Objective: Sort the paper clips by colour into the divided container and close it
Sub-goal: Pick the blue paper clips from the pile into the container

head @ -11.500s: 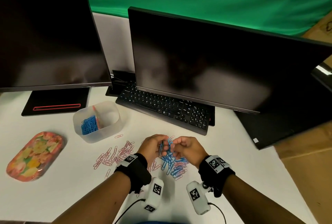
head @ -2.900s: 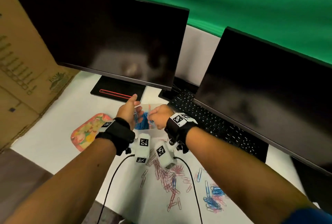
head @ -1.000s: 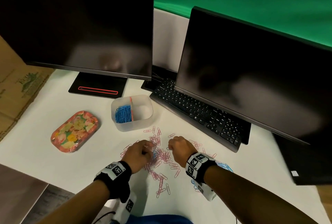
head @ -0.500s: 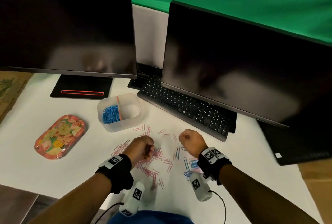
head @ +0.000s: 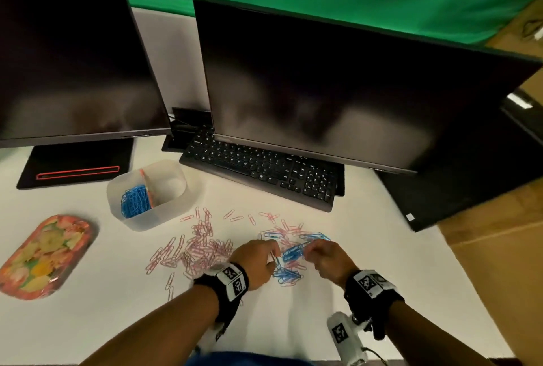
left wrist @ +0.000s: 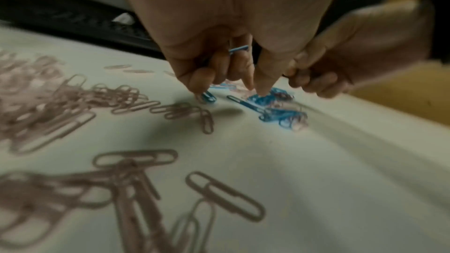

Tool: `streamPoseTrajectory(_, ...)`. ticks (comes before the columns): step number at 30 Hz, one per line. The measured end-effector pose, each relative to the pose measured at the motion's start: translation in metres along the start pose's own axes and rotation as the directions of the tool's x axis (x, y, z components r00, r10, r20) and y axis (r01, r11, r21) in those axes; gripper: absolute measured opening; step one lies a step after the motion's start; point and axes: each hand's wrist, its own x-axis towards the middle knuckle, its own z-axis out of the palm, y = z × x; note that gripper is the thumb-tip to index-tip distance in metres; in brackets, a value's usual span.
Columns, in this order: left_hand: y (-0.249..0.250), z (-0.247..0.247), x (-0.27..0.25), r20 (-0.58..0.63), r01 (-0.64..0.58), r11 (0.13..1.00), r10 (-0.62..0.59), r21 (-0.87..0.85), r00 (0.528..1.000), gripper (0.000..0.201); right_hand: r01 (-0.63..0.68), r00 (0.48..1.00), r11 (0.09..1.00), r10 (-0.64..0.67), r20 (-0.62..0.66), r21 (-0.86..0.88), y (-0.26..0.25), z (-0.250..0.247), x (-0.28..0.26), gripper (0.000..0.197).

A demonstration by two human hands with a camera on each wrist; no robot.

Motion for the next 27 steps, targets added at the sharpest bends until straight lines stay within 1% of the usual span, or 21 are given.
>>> streamPoseTrajectory(1, 0.001, 0.003, 0.001, 0.007, -0.027, 0.998, 0.027, 0.063, 1.0, 0.022, 0.067, 0.998, 0.973, -0.061, 0.034, -0.221, 0.004, 0.005, -0.003, 0.013)
streamPoseTrajectory(2, 0.001, 0.006, 0.002, 0.01, -0.045, 0.993, 0.045, 0.108, 0.999, 0.025, 0.12, 0.992, 0.921, -0.1, 0.073, -0.371, 0.006, 0.011, -0.009, 0.003)
streamPoseTrajectory(3, 0.001, 0.008, 0.003, 0.01, -0.05, 0.989, 0.049, 0.142, 0.999, 0.025, 0.158, 0.987, 0.861, -0.124, 0.101, -0.483, 0.009, 0.016, -0.012, 0.011)
streamPoseTrajectory(4, 0.001, 0.01, 0.003, 0.009, -0.049, 0.985, 0.048, 0.164, 0.999, 0.024, 0.2, 0.979, 0.817, -0.152, 0.133, -0.54, 0.014, 0.02, -0.013, 0.019)
streamPoseTrajectory(5, 0.0, 0.012, 0.003, 0.004, -0.047, 0.983, 0.047, 0.175, 0.999, 0.021, 0.214, 0.977, 0.798, -0.161, 0.142, -0.563, 0.014, 0.024, -0.014, 0.023)
streamPoseTrajectory(6, -0.001, 0.012, 0.003, 0.003, -0.047, 0.982, 0.048, 0.184, 0.999, 0.018, 0.229, 0.973, 0.788, -0.181, 0.14, -0.572, 0.015, 0.027, -0.013, 0.022)
streamPoseTrajectory(8, -0.004, 0.012, 0.003, 0.003, -0.04, 0.981, 0.041, 0.19, 0.999, 0.014, 0.218, 0.975, 0.795, -0.196, 0.101, -0.566, 0.014, 0.027, -0.009, 0.016)
streamPoseTrajectory(9, -0.007, 0.011, 0.003, 0.003, -0.031, 0.981, 0.03, 0.19, 1.0, 0.014, 0.2, 0.979, 0.805, -0.187, 0.082, -0.558, 0.013, 0.026, -0.006, 0.016)
streamPoseTrajectory(12, -0.013, 0.009, 0.002, -0.011, 0.003, 0.985, -0.001, 0.175, 1.0, 0.014, 0.151, 0.985, 0.826, -0.17, 0.015, -0.544, 0.013, 0.015, -0.001, 0.023)
streamPoseTrajectory(15, -0.017, 0.007, 0.001, -0.022, 0.029, 0.987, -0.026, 0.159, 0.999, 0.02, 0.109, 0.99, 0.823, -0.141, -0.014, -0.558, 0.015, 0.005, 0.001, 0.034)
streamPoseTrajectory(16, -0.017, 0.006, 0.001, -0.023, 0.032, 0.986, -0.028, 0.162, 0.999, 0.022, 0.096, 0.989, 0.825, -0.14, -0.036, -0.557, 0.016, 0.002, 0.003, 0.031)
streamPoseTrajectory(17, -0.018, 0.006, 0.0, -0.03, 0.031, 0.986, -0.027, 0.165, 0.999, 0.023, 0.085, 0.988, 0.829, -0.142, -0.06, -0.553, 0.016, 0.0, 0.003, 0.021)
streamPoseTrajectory(18, -0.018, 0.007, -0.001, -0.037, 0.026, 0.985, -0.02, 0.168, 0.999, 0.023, 0.08, 0.984, 0.834, -0.155, -0.092, -0.546, 0.017, 0.0, 0.002, 0.017)
streamPoseTrajectory(19, -0.018, 0.008, -0.002, -0.046, 0.015, 0.984, -0.007, 0.176, 0.999, 0.022, 0.08, 0.98, 0.832, -0.165, -0.108, -0.549, 0.017, 0.0, 0.0, 0.023)
streamPoseTrajectory(20, -0.017, 0.009, -0.003, -0.048, 0.001, 0.981, 0.008, 0.194, 0.999, 0.021, 0.1, 0.977, 0.823, -0.187, -0.101, -0.56, 0.018, 0.001, -0.002, 0.027)
streamPoseTrajectory(21, -0.016, 0.012, -0.003, -0.043, -0.015, 0.975, 0.026, 0.221, 0.999, 0.02, 0.136, 0.973, 0.802, -0.219, -0.075, -0.581, 0.016, 0.003, -0.004, 0.026)
streamPoseTrajectory(23, -0.014, 0.015, -0.003, -0.025, -0.033, 0.961, 0.042, 0.274, 0.999, 0.017, 0.237, 0.956, 0.751, -0.294, 0.008, -0.617, 0.012, 0.009, -0.011, 0.022)
streamPoseTrajectory(25, -0.013, 0.015, -0.003, -0.023, -0.026, 0.955, 0.034, 0.295, 0.999, 0.017, 0.328, 0.93, 0.703, -0.359, 0.084, -0.631, 0.013, 0.016, -0.014, 0.022)
streamPoseTrajectory(27, -0.014, 0.014, -0.004, -0.016, -0.024, 0.957, 0.03, 0.291, 0.999, 0.015, 0.373, 0.915, 0.654, -0.376, 0.146, -0.658, 0.013, 0.022, -0.015, 0.025)
